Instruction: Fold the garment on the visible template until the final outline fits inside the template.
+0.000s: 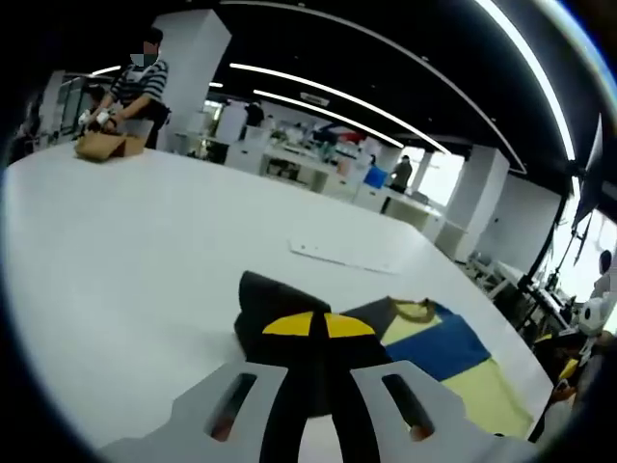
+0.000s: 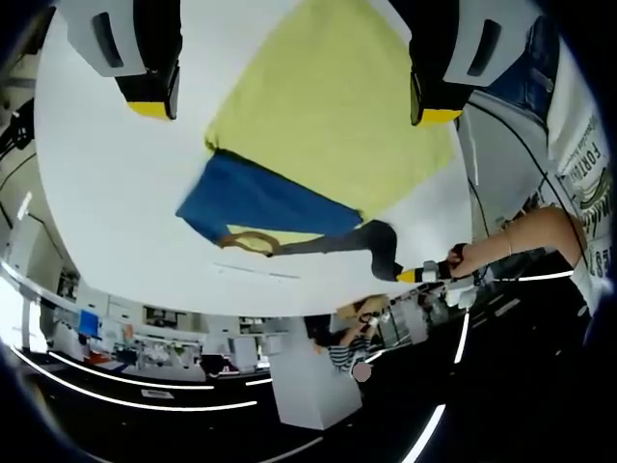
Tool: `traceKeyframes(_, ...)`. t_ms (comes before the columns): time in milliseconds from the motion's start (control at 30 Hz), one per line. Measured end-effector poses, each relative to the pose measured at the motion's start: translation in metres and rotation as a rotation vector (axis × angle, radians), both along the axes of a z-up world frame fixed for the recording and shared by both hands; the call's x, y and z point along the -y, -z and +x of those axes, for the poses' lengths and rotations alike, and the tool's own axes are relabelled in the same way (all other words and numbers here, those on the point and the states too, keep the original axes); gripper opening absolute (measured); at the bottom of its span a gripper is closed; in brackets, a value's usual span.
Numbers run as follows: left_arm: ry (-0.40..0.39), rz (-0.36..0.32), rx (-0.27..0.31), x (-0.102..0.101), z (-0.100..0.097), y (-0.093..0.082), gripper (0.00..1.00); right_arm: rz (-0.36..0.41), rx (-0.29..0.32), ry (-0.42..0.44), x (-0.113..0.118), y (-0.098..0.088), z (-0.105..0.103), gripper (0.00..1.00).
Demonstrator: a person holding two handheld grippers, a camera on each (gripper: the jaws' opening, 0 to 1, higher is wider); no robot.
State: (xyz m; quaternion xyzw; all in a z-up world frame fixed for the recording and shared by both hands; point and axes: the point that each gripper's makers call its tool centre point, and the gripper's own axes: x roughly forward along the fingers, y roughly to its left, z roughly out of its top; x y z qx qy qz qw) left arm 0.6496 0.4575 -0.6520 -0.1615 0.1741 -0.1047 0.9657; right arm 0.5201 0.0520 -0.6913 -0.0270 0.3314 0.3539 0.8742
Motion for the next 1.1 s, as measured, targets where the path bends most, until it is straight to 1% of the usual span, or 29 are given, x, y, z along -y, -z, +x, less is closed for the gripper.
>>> traceKeyframes(167, 0.030, -0.008, 0.011, 0.014, 0.008, -0.004, 0.00, -0.002, -0.002, -0.006, -0.002, 0.001, -0.002, 0.99)
traceKeyframes(467, 0.076, -0.077, 0.028, 0.047, 0.020, -0.012, 0.00, 0.001, -0.011, 0.002, -0.001, 0.004, -0.004, 0.99)
traceKeyframes(733, 0.120, -0.088, 0.036, 0.073, 0.025, -0.017, 0.00, -0.004, -0.018, 0.002, -0.001, 0.007, -0.006, 0.99)
traceKeyframes(967, 0.164, -0.095, 0.039, 0.100, 0.031, -0.019, 0.00, 0.004, -0.025, -0.001, -0.004, 0.010, -0.008, 0.99)
traceKeyframes(1100, 0.189, -0.115, 0.046, 0.114, 0.033, -0.022, 0.00, 0.002, -0.031, -0.003, -0.004, 0.012, -0.009, 0.99)
